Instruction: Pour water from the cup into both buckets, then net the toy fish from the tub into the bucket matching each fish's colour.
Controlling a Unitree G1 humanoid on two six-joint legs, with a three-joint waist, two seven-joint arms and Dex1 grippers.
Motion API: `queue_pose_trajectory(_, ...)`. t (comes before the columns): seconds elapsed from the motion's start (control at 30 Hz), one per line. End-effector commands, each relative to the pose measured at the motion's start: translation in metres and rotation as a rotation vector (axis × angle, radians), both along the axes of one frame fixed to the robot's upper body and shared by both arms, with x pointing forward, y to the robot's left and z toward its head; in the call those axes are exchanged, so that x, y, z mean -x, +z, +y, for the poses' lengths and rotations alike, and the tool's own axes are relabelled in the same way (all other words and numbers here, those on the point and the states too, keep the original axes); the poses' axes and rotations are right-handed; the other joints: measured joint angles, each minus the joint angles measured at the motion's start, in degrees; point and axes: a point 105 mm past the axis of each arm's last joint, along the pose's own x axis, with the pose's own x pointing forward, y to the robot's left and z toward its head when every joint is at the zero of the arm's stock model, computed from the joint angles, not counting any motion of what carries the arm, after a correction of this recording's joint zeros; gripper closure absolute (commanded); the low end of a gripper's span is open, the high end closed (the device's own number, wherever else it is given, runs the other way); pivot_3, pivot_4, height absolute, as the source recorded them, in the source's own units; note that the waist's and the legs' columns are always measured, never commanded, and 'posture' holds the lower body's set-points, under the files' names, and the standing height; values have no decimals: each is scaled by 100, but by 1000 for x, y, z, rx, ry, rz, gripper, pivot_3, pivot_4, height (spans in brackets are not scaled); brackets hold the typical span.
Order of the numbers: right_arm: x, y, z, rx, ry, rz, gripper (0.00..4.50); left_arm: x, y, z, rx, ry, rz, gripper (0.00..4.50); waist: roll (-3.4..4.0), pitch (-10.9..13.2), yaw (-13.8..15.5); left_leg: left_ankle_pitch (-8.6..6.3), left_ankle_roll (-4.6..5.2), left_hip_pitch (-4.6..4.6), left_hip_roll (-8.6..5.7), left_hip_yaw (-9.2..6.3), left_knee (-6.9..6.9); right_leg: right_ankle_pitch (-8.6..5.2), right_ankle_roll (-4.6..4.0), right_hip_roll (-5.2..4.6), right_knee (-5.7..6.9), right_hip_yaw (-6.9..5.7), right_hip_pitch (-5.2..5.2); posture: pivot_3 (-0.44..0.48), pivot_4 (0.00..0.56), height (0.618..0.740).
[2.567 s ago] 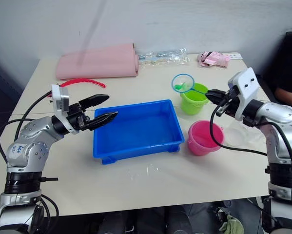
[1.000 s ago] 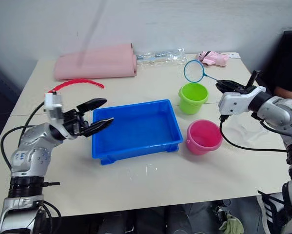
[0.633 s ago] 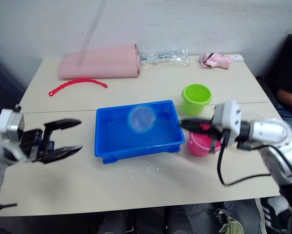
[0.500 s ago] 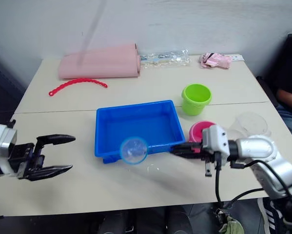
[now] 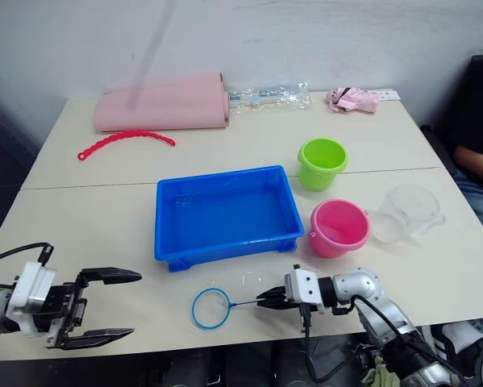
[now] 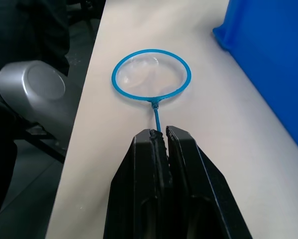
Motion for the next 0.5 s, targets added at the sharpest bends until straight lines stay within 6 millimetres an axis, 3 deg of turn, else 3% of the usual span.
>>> queue_pose_trajectory(0.03, -7, -1, 2, -2, 3, -52, 4500, 2, 5, -1, -19, -6, -16, 48, 0, 0, -3, 0, 0, 0, 0, 0, 0, 0, 0, 0, 0, 0, 0, 0, 150, 740)
queue_pose_trajectory(0.07, -10, 0, 3, -18, -17, -22, 4500, 1, 5, -1, -22, -2, -15, 48, 0, 0, -4, 1, -1, 0, 1, 0, 0, 0, 0, 0, 0, 0, 0, 0, 150, 740)
queue_pose_trajectory(0.17, -13, 6, 4, -40, -16, -29, 3289, -1, 7, 0, -18, 7, -15, 0, 0, 0, -3, 2, -4, 1, 5, -1, -1, -1, -2, -2, 0, 0, -1, 0, 150, 740)
queue_pose_trajectory(0.23, -13, 9, 0, -33, -6, -49, 2285, -3, 7, 1, -22, 20, -16, 0, 0, 0, 2, 2, -5, 0, 5, -2, -2, -2, -3, -3, -1, -1, -1, 0, 150, 740)
queue_pose_trajectory(0.37, 4, 44, -13, -127, 30, 25, 299, -6, 4, 15, -82, 108, 3, 0, 4, 3, 13, 0, -2, -1, 2, -2, -2, -2, -3, -9, -1, -1, 0, 0, 150, 740)
queue_pose_trajectory(0.4, 10, 55, -20, -136, 31, 26, 76, -6, 3, 21, -106, 138, 0, 0, 4, 3, 10, -1, -1, -2, 4, -6, -3, -2, -3, -11, -5, -1, 1, 0, 150, 740)
queue_pose_trajectory(0.5, 25, 75, -35, -120, 36, 33, 76, -6, 1, 33, -131, 218, -16, 0, 8, 5, 13, -14, 12, -1, 6, -7, -6, -2, -3, -13, -13, -4, 3, 0, 150, 740)
